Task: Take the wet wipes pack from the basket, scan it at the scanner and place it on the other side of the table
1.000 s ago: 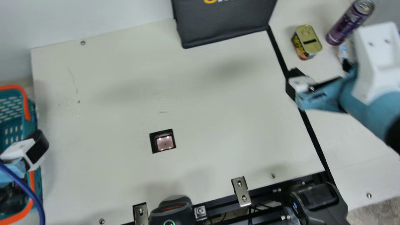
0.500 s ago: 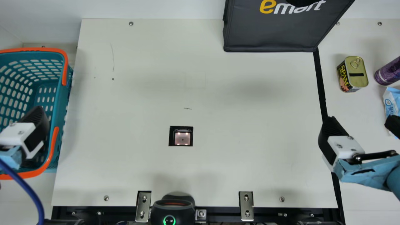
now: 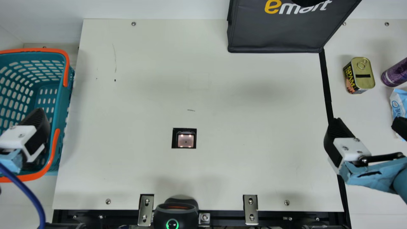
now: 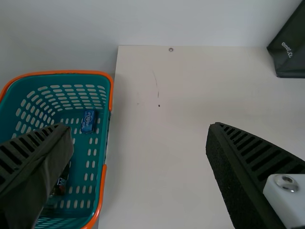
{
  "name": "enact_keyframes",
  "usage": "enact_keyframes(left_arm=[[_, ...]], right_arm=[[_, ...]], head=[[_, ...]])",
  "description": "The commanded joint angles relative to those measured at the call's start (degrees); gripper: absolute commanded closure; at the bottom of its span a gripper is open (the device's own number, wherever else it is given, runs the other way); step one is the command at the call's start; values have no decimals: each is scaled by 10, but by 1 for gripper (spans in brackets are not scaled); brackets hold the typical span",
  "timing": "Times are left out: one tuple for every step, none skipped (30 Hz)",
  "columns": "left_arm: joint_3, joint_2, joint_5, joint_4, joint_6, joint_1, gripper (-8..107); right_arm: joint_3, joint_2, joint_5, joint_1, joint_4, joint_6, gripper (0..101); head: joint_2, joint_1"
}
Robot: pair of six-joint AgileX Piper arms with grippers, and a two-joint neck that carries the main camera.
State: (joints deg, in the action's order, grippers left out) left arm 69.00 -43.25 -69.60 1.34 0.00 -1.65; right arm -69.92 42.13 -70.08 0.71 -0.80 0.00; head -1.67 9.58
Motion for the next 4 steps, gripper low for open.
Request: enact_keyframes(left_arm=[[0, 0, 0, 0, 0, 0, 9], [0, 0, 0, 0, 0, 0, 9], [0, 0, 0, 0, 0, 0, 9], [0, 0, 0, 0, 0, 0, 9]], right_arm=[[0, 0, 0, 0, 0, 0, 6], [0, 0, 0, 0, 0, 0, 6], [0, 0, 0, 0, 0, 0, 6], [0, 0, 0, 0, 0, 0, 6]], head=[[1, -17], [1, -17], [1, -17], [1, -17]])
